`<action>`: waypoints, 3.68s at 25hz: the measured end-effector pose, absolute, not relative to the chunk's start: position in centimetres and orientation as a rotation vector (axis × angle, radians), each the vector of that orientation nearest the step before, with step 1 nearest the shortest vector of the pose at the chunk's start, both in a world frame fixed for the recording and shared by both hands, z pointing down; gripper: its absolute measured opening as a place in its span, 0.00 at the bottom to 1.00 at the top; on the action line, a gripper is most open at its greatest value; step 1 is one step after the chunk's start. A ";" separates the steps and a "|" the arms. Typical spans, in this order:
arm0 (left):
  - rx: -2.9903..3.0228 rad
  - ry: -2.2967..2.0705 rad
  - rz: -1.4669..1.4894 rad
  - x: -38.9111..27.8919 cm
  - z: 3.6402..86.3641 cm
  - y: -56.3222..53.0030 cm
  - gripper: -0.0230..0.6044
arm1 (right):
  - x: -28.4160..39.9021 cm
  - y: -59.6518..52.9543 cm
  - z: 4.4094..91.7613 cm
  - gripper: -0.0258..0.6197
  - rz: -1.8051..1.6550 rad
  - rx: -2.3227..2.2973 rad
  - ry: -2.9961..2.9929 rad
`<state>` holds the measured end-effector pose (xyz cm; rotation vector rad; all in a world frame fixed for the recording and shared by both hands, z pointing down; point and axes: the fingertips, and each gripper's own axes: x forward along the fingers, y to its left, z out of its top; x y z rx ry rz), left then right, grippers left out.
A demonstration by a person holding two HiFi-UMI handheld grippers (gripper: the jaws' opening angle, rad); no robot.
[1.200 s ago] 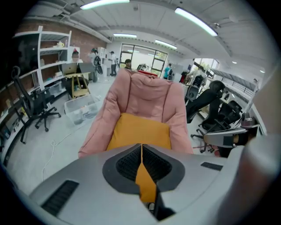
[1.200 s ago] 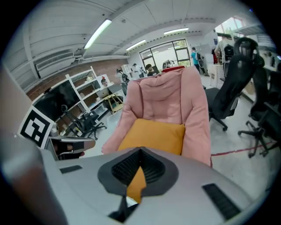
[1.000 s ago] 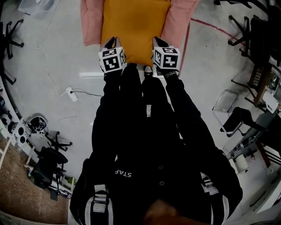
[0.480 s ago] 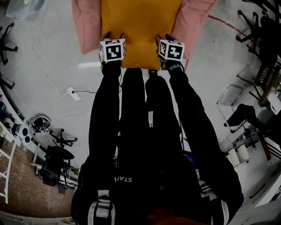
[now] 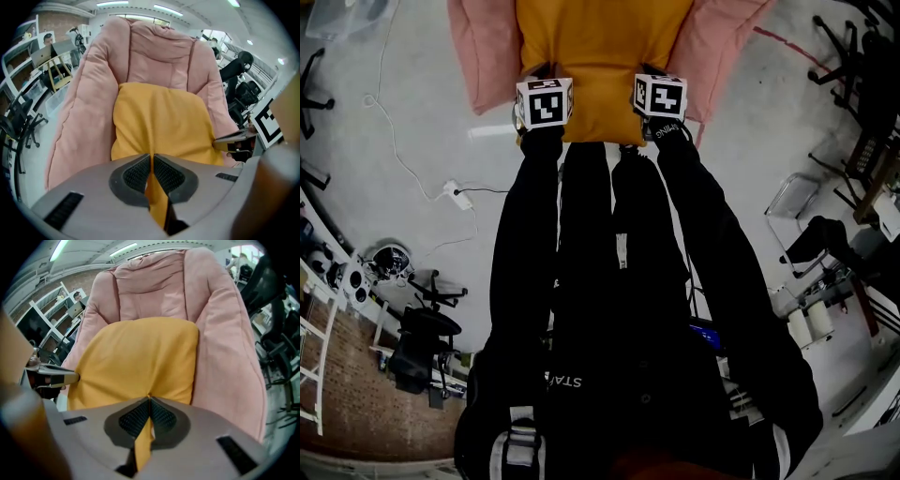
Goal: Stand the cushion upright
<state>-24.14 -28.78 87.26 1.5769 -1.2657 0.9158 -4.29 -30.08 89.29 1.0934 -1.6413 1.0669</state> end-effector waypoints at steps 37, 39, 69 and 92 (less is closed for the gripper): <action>1.923 -1.662 0.411 -25.1 63.0 -58.2 0.05 | -4.3 -59.2 63.0 0.07 0.669 1.579 -2.039; 1.880 -1.625 0.461 -25.3 66.0 -58.0 0.05 | -4.3 -59.1 65.9 0.07 0.729 1.538 -1.992; 2.053 -1.659 0.150 -13.6 36.3 -27.5 0.04 | -2.0 -29.4 34.7 0.06 0.461 1.365 -2.500; 2.249 -1.907 -0.004 -7.0 19.4 -14.9 0.04 | 1.8 -17.0 19.1 0.06 0.145 1.335 -2.797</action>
